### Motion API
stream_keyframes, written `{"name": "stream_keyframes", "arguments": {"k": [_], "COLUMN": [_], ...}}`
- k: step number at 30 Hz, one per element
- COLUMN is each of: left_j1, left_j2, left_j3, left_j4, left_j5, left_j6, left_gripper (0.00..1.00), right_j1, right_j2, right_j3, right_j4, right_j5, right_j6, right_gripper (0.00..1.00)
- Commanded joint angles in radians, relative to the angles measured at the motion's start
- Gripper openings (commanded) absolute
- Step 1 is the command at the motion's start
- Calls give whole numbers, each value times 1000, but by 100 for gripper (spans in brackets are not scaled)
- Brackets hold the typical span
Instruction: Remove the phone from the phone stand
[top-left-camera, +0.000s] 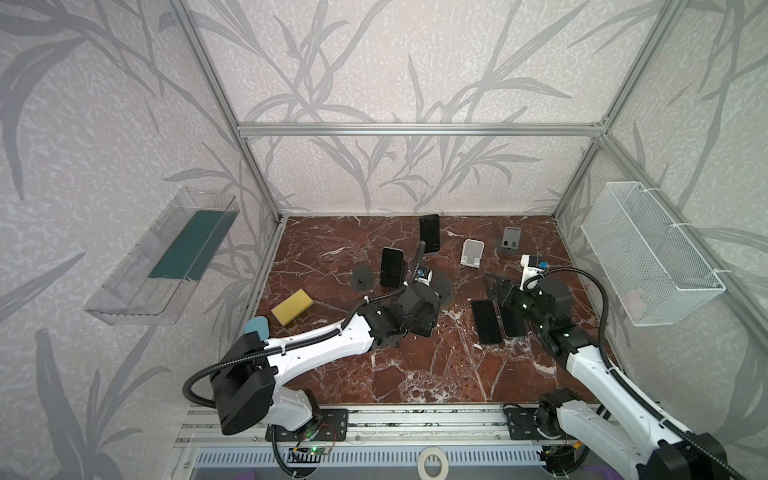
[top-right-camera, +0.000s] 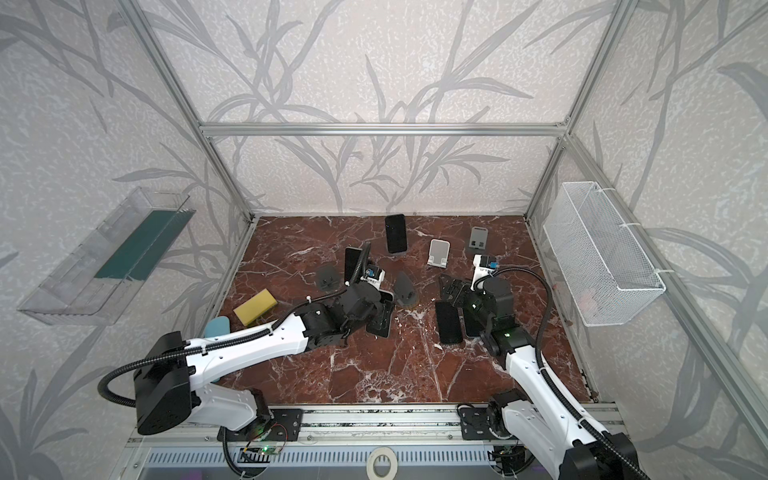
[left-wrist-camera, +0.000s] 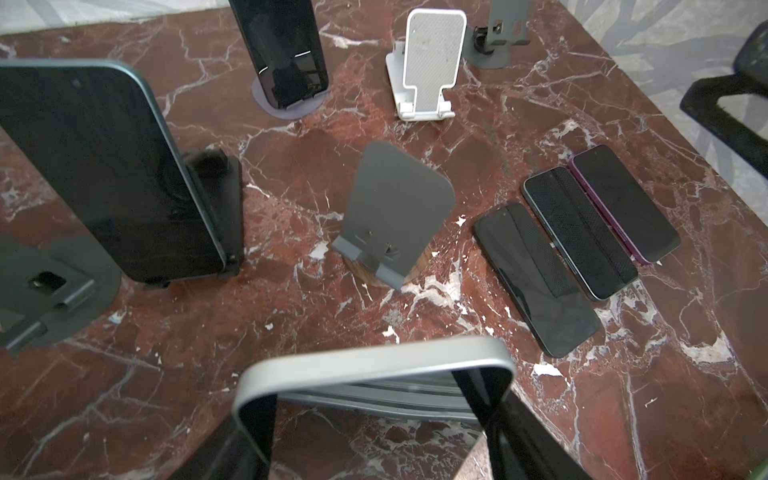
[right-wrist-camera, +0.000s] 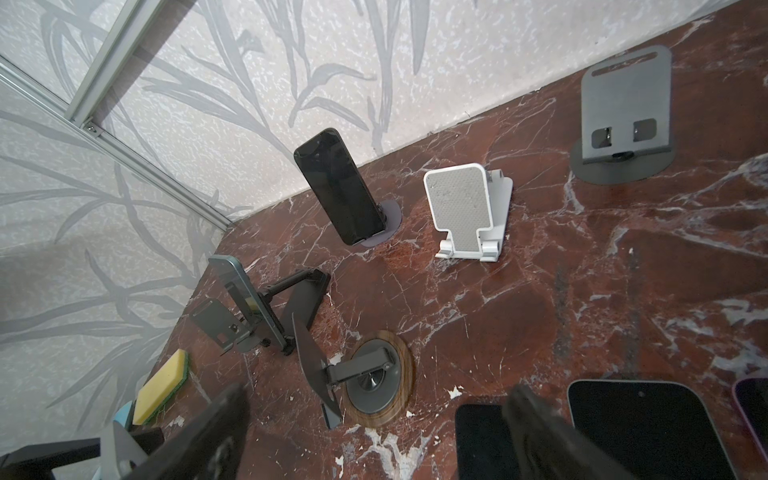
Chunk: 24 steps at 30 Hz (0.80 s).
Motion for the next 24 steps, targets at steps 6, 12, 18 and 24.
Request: {"name": "stream_keyframes", "arguments": {"k": [6, 12, 18, 24], "left_j1": [-53, -76, -81, -91], "left_j2": [63, 145, 219, 288], "left_j3": [56, 120, 156, 212], "left_j4": [-45, -141, -177, -197], "left_j5": [-65, -40, 12, 53], "left_j6": [-208, -391, -460, -491], "left_gripper": [55, 55, 53, 52], "right_j1": [8, 12, 19, 20], "right_j2": [-23, -8, -15, -26], "right_j3": [-9, -19, -17, -17], "right_j4": [26, 35, 31, 24], "right_j5": [12, 17, 16, 18], "right_j6": [-1, 5, 2, 8], "right_gripper": [95, 95, 95, 94]}}
